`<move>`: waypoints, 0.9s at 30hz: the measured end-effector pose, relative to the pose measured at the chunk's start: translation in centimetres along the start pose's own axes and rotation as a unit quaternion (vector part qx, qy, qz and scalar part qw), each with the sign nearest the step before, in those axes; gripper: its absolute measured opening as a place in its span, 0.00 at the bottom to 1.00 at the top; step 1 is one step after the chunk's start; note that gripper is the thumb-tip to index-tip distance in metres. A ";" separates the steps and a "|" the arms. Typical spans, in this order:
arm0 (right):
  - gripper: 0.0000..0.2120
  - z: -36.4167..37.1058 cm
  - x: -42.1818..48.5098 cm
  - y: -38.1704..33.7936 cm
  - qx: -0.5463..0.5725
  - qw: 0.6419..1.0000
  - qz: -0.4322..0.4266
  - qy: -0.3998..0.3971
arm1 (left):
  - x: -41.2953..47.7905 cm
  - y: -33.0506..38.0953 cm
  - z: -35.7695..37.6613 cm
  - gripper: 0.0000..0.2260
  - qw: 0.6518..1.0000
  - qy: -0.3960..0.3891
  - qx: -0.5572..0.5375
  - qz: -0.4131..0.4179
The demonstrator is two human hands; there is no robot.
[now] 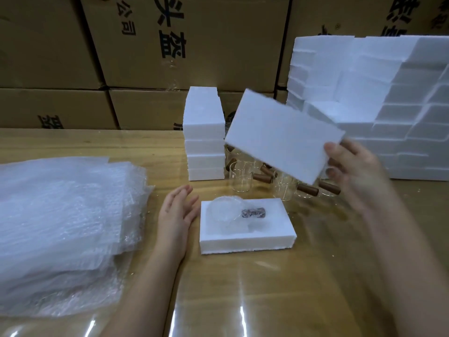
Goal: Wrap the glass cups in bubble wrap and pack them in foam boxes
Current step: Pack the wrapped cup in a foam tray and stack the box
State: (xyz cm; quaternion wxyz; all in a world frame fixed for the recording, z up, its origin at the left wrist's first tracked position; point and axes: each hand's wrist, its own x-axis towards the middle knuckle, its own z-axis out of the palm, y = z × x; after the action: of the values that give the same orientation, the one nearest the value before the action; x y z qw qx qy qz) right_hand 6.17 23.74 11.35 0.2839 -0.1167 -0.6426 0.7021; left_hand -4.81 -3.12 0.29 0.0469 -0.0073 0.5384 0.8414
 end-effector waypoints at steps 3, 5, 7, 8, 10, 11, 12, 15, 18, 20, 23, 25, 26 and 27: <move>0.20 -0.9 -0.2 2.1 0.076 0.982 0.143 -0.095 | 0.2 -0.1 -0.2 0.06 1.000 0.002 -0.014 0.000; 0.19 -1.2 -0.3 3.0 0.057 0.971 0.195 -0.125 | 0.2 0.0 0.0 0.06 1.000 0.003 -0.020 0.007; 0.15 -1.4 -0.2 3.8 0.032 0.964 0.229 -0.134 | 0.1 0.1 0.0 0.07 1.000 -0.010 -0.010 0.020; 0.16 -1.4 -0.2 4.0 0.021 0.960 0.246 -0.135 | 0.1 0.1 0.1 0.08 1.000 -0.020 -0.004 0.023; 0.24 -1.5 -0.1 4.6 -0.004 0.953 0.264 -0.147 | 0.0 0.2 0.2 0.10 0.999 -0.033 -0.002 0.020; 0.28 -1.5 -0.2 4.7 -0.024 0.951 0.266 -0.158 | 0.0 0.2 0.2 0.10 0.999 -0.036 -0.004 0.017; 0.29 -1.4 -0.3 4.8 -0.047 0.948 0.266 -0.166 | -0.1 0.2 0.3 0.10 0.999 -0.040 -0.003 0.016; 0.27 -1.3 -0.2 4.9 -0.090 0.944 0.264 -0.179 | -0.3 0.3 0.6 0.11 0.998 -0.064 0.021 0.015; 0.24 -1.4 -0.1 5.0 -0.109 0.937 0.259 -0.206 | -0.4 0.4 0.6 0.17 0.997 -0.073 0.029 0.008; 0.25 -1.3 -0.1 5.0 -0.120 0.935 0.258 -0.212 | -0.5 0.4 0.6 0.19 0.996 -0.081 0.037 0.008; 0.26 -0.9 -0.2 5.1 -0.126 0.933 0.257 -0.217 | -0.6 0.4 0.5 0.18 0.994 -0.091 0.055 0.010; 0.27 -0.7 -0.2 5.1 -0.130 0.932 0.258 -0.217 | -0.6 0.4 0.6 0.17 0.994 -0.094 0.055 0.012; 0.27 -0.6 -0.2 5.2 -0.133 0.931 0.259 -0.218 | -0.6 0.4 0.6 0.17 0.994 -0.093 0.054 0.013; 0.28 -0.6 -0.3 5.2 -0.135 0.930 0.259 -0.221 | -0.6 0.4 0.6 0.17 0.994 -0.094 0.053 0.016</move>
State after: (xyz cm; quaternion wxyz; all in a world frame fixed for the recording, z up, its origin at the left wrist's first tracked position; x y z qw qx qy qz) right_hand 5.40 24.01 6.17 -0.0759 -0.1583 -0.7252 0.6657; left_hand -4.18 -2.82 0.96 0.0843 0.0829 0.5758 0.8090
